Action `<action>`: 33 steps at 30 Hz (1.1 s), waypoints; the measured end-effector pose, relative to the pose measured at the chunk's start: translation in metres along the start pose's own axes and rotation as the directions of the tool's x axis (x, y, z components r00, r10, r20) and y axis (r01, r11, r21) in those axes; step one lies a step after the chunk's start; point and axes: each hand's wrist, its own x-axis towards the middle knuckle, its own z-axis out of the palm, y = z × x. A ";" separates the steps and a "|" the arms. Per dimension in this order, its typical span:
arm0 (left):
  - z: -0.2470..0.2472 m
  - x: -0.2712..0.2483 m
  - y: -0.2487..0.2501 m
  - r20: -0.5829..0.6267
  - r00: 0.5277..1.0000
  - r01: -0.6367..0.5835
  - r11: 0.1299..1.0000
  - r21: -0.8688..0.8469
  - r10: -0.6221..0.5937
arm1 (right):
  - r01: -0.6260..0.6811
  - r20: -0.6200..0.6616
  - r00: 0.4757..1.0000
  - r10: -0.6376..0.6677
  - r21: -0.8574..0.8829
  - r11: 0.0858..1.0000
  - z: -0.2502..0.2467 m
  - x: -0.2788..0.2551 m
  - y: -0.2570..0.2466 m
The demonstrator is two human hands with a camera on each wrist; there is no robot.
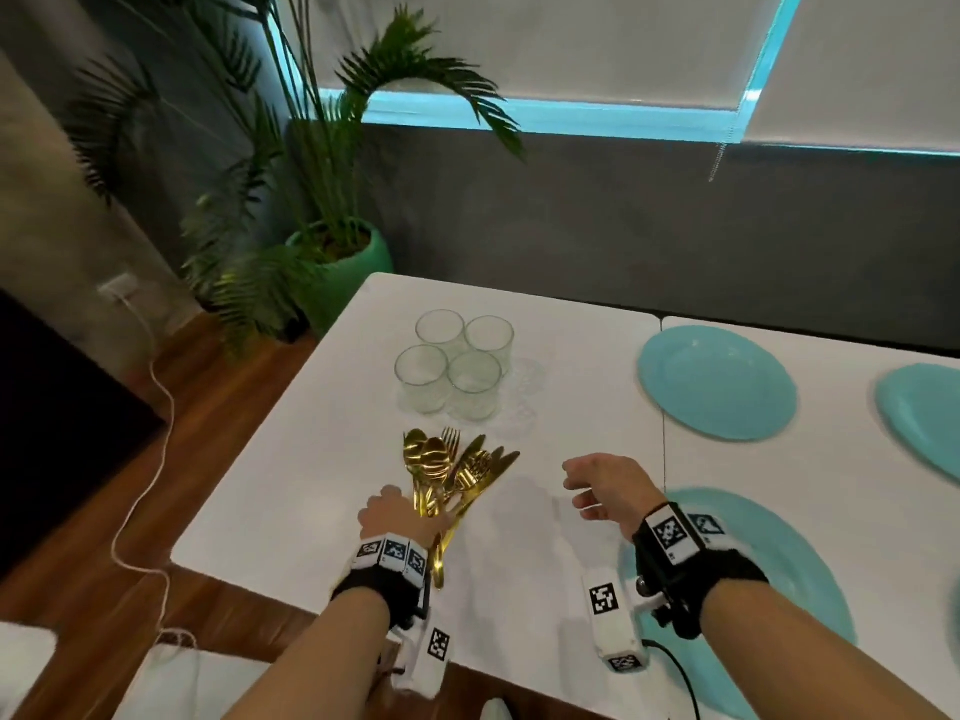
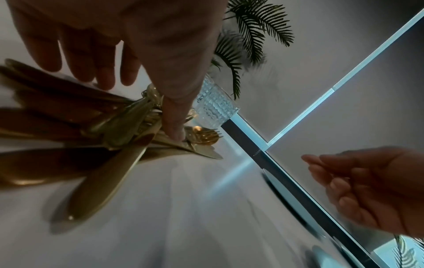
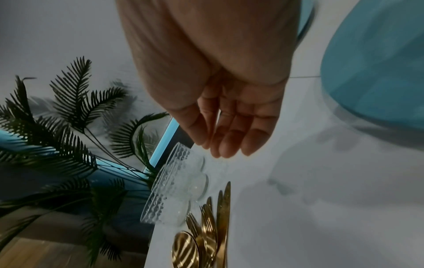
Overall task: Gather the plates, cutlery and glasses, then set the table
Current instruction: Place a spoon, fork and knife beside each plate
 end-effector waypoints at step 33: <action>-0.006 0.022 0.023 0.107 0.987 -0.130 0.985 0.113 0.118 | -0.086 -0.046 0.995 0.084 -0.030 0.996 -0.016 0.016 0.034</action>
